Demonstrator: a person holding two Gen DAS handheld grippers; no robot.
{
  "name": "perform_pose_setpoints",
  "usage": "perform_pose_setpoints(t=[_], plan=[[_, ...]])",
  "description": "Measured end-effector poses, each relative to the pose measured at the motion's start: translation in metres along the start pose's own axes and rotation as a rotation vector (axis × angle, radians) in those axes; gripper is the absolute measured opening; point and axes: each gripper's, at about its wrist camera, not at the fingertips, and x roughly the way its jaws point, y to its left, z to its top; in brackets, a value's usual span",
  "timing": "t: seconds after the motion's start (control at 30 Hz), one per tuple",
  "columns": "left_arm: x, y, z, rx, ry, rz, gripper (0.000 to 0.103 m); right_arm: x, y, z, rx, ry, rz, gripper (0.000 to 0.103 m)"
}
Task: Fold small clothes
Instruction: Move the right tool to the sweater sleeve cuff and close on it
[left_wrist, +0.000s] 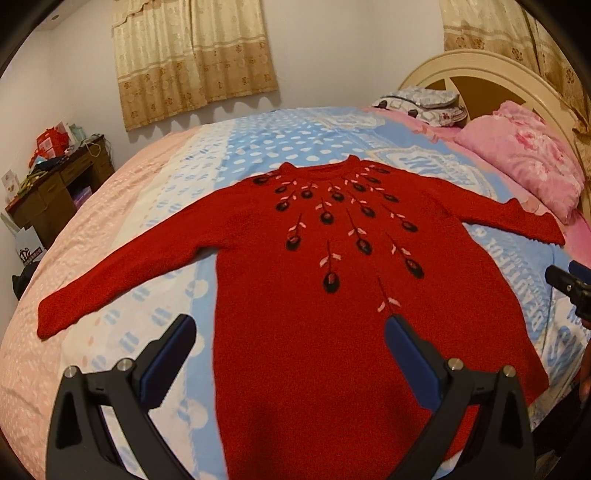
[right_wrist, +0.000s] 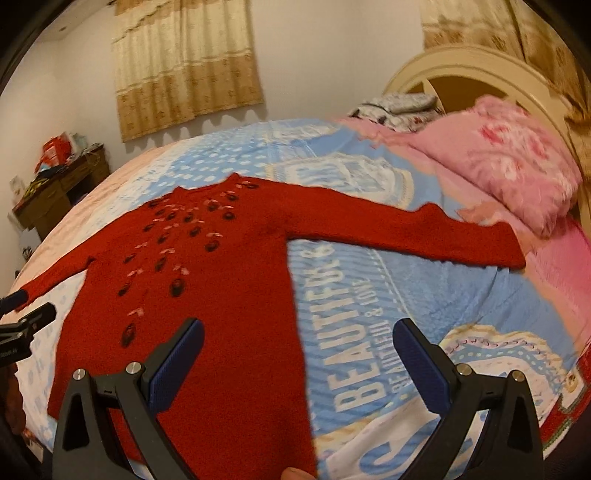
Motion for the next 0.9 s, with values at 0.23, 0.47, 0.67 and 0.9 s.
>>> perform_pose_setpoints(t=[0.23,0.47,0.67,0.9], plan=[[0.03,-0.014,0.013,0.026,0.02,-0.001,0.103,0.031,-0.04,0.009,0.057,0.032,-0.055,0.101],[0.056,-0.021,0.024,0.019,0.047,-0.005,0.103,0.053,-0.098,0.029,0.149,0.037,-0.125,0.093],[0.07,-0.024,0.03,0.015,0.063,-0.007,0.103,0.07,-0.162,0.046,0.24,0.051,-0.209,0.08],[0.084,-0.02,0.039,-0.006,0.086,0.006,0.103,0.089,-0.253,0.063,0.37,0.062,-0.348,0.074]])
